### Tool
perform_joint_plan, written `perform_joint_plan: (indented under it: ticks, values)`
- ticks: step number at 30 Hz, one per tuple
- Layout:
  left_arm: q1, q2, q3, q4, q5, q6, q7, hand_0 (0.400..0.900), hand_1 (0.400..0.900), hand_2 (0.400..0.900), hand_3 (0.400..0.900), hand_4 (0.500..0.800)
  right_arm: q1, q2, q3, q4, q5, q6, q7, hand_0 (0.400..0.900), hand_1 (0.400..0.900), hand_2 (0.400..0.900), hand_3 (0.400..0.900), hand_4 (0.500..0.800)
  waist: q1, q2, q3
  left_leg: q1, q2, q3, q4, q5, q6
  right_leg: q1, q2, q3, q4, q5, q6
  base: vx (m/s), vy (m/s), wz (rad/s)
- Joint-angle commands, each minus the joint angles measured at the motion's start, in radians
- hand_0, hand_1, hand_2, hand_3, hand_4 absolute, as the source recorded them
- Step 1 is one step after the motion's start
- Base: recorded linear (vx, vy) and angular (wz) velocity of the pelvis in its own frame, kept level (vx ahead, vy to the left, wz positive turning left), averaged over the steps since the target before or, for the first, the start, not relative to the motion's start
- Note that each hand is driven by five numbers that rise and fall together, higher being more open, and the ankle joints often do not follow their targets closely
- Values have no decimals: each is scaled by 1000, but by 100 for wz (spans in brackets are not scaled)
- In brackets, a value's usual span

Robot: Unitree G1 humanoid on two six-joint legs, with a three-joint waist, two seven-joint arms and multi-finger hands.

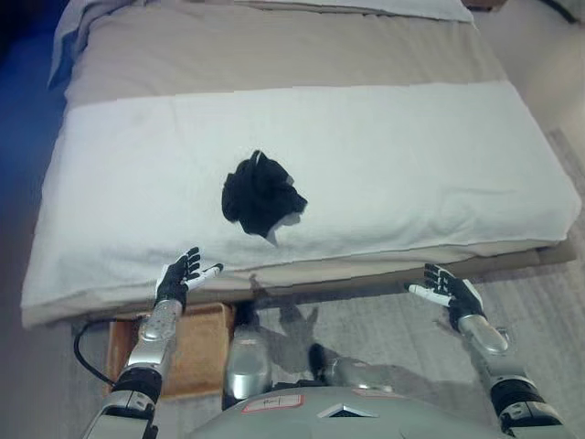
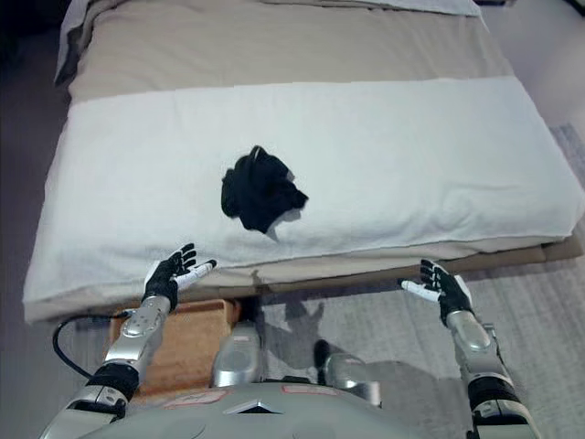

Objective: Put the clothes on the bed into the basket.

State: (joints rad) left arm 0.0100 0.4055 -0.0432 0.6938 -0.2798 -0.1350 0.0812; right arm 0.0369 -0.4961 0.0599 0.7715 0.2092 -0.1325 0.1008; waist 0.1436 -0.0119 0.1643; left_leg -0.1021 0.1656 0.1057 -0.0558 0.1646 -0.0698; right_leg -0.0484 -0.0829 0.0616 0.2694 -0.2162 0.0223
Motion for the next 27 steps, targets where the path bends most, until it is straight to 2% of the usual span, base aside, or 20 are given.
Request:
perform_joint_plan:
  ticks: [1, 2, 4, 7, 10, 13, 15, 18, 21, 24, 27]
  values:
    - [-81, 156, 82, -101, 47, -72, 63, 900, 900, 900, 900, 800, -74, -37, 6, -91, -20, -50, -1, 900, 900, 900, 900, 800, 11, -66, -62, -159, 12, -13, 141, -33, -40, 68, -210, -115, -183, 271, 201, -88, 32, -41]
    - [-102, 174, 84, -111, 80, -70, 77, 900, 900, 900, 900, 800, -95, -44, 20, -107, -23, -50, -1, 900, 900, 900, 900, 800, 1, -65, -47, -158, 15, -5, 140, -42, -43, 20, -206, -121, -220, 305, 201, -78, 6, -9]
    - [-153, 210, 83, -112, 127, -58, 98, 900, 900, 900, 900, 800, -118, -56, 27, -139, -19, -49, 5, 900, 900, 900, 900, 800, -19, -74, -19, -189, 20, -6, 161, -43, -41, -1, -204, -109, -232, 325, 194, -104, 12, -5]
    - [-254, 254, 47, -60, 241, -22, 137, 900, 900, 900, 900, 800, -157, -81, 31, -131, -10, -53, 6, 900, 900, 900, 900, 800, -26, -98, 2, -239, 22, -13, 184, -50, -46, 2, -204, -143, -268, 318, 192, -93, -9, -2]
    - [-352, 305, 35, 2, 401, 20, 237, 900, 900, 900, 900, 800, -184, -95, 32, -163, -13, -56, -5, 900, 900, 900, 900, 800, -43, -112, 27, -291, 32, -27, 210, -49, -58, -26, -188, -159, -282, 307, 189, -93, -35, 2]
    - [-430, 316, 19, 99, 493, 71, 335, 900, 900, 900, 900, 800, -204, -105, 48, -161, -20, -65, -23, 900, 900, 900, 900, 800, -61, -125, 41, -327, 44, -39, 222, -47, -63, -56, -179, -156, -287, 303, 186, -71, -26, -9]
    - [-445, 328, 28, 95, 542, 102, 379, 900, 900, 900, 900, 800, -200, -110, 51, -177, -22, -67, -34, 900, 900, 900, 900, 800, -70, -133, 50, -335, 51, -44, 223, -48, -66, -73, -173, -150, -286, 305, 184, -39, -18, -8]
    - [-474, 349, 17, 78, 564, 119, 400, 900, 900, 900, 900, 800, -212, -116, 61, -180, -9, -71, -46, 900, 900, 900, 900, 800, -76, -139, 70, -349, 56, -49, 222, -44, -68, -94, -167, -148, -284, 306, 185, -47, -14, -5]
    - [-500, 368, 5, 77, 548, 115, 392, 900, 900, 900, 900, 800, -215, -126, 65, -204, 1, -70, -46, 900, 900, 900, 900, 800, -85, -142, 91, -361, 58, -51, 218, -37, -70, -115, -161, -146, -281, 311, 184, -10, -2, -1]
    - [-523, 357, -7, 72, 462, 88, 362, 900, 900, 900, 900, 800, -222, -138, 67, -218, 9, -68, -52, 900, 900, 900, 900, 800, -91, -140, 108, -374, 60, -54, 217, -33, -71, -135, -160, -144, -279, 317, 185, -26, 15, -6]
    - [-580, 358, -30, 137, 407, 74, 363, 900, 900, 900, 900, 800, -230, -148, 74, -248, 12, -77, -50, 900, 900, 900, 900, 800, -107, -142, 118, -387, 62, -51, 219, -33, -74, -159, -160, -140, -277, 325, 188, -30, 33, -9]
